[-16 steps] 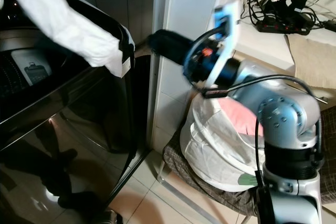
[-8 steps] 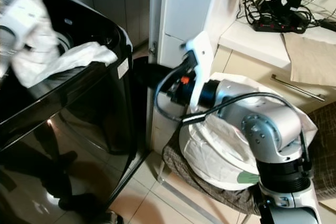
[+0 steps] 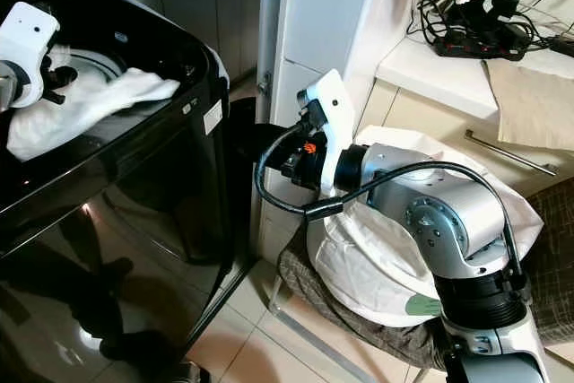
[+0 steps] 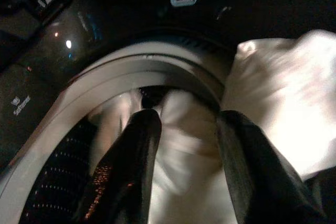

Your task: Clothes washing

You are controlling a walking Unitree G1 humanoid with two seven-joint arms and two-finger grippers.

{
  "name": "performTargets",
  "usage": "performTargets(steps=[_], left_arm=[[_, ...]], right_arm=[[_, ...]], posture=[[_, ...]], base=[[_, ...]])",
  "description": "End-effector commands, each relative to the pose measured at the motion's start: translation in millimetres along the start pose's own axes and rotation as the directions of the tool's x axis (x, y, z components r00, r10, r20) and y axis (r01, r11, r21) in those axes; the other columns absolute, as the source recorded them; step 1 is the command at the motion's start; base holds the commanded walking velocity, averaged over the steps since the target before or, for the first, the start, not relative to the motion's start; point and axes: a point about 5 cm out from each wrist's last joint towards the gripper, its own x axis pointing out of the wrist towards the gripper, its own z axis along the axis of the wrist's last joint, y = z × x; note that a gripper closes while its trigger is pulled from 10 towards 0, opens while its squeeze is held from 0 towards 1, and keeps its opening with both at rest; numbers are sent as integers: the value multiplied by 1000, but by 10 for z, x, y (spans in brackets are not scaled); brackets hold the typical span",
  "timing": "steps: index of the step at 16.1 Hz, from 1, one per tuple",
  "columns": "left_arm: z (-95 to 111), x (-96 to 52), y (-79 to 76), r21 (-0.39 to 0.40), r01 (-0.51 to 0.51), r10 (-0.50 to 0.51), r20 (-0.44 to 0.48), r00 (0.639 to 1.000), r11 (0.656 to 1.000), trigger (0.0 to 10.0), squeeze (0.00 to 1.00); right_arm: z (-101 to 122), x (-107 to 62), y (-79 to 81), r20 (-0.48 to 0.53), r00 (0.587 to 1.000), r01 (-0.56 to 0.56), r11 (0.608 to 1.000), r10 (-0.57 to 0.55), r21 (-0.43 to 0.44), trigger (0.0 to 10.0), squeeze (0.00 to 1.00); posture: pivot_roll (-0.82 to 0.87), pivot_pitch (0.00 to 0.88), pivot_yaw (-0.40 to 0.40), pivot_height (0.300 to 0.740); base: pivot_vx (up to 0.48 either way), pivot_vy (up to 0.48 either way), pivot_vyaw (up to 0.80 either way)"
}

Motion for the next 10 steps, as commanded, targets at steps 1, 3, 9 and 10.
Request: performTargets(steps=[1,3,9,10], left_arm=[[9,-39,78,-6,-10,10,1,1000,1000,10000,1000],[53,-74,130,2,-15,15,47,999,1000,10000,1000],[369,-397,-689,-436,336,-44,556,830,835,10000,0],[298,-539,-896,-427,301,10,590,807,853,10000,0]], right_arm=[[7,6,-23,-13,1000,7,1000,-7,0,10000,0],[2,10,-59,-9,999,39,999,-39,3,10000,0],[-11,-84,-251,228,849,511,850,-477,-126,10000,0],[-53,-85,-196,249,839,526,839,-484,-140,10000,0]], posture=[[-9,0,-65,740],[-6,0,-63,740],[4,0,-51,740],[8,0,-54,740]], base=[[0,0,0],[0,0,0],[0,0,0],[0,0,800]])
